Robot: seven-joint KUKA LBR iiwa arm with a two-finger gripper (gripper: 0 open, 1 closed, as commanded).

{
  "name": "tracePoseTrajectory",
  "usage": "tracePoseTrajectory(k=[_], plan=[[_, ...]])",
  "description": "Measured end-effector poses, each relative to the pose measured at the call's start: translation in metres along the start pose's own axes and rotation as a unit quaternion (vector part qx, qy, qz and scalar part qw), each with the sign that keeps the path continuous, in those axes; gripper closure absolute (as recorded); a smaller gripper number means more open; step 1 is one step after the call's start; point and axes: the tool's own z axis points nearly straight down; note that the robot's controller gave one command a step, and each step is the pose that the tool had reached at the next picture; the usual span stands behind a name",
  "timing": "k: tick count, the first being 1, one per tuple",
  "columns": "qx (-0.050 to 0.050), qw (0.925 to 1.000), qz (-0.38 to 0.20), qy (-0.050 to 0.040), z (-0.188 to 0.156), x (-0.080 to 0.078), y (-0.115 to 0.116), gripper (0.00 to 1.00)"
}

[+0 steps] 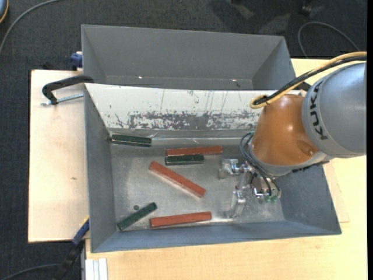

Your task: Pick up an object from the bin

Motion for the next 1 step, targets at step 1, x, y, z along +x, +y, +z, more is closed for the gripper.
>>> tracePoseTrajectory(k=[1], plan=[[-0.001,0.9994,0.033,-0.0071,-0.0068,-0.0208,0.0983,0.00]])
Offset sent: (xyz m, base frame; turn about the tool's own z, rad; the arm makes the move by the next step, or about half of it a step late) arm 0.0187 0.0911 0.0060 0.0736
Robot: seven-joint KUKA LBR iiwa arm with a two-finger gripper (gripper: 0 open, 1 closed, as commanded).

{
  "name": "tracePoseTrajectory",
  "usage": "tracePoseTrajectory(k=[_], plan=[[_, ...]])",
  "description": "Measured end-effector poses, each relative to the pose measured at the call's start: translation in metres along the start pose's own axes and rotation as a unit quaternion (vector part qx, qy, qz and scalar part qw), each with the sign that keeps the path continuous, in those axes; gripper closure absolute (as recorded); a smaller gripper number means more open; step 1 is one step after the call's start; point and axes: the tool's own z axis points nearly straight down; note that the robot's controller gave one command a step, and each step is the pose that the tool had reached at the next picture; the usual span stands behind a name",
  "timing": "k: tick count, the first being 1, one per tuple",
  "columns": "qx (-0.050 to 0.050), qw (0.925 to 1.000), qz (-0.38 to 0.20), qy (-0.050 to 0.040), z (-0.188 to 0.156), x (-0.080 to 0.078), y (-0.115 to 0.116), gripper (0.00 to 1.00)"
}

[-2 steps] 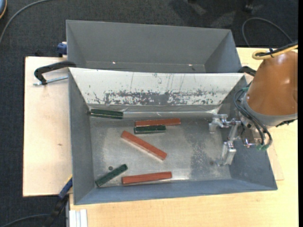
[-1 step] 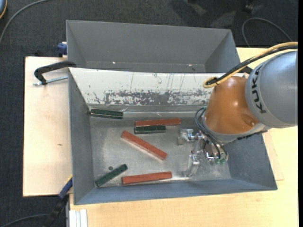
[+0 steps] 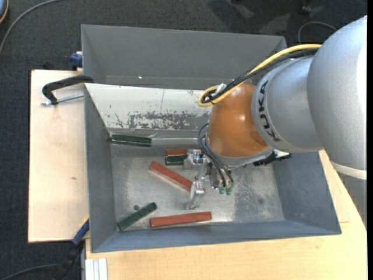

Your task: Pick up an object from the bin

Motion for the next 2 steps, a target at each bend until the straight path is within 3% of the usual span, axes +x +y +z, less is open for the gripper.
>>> tracePoseTrajectory(k=[1,2], plan=[[0.003,1.0000,0.003,0.0011,0.000,0.000,-0.006,1.00],[0.001,1.0000,0.001,-0.0035,-0.145,0.000,0.032,1.00]])
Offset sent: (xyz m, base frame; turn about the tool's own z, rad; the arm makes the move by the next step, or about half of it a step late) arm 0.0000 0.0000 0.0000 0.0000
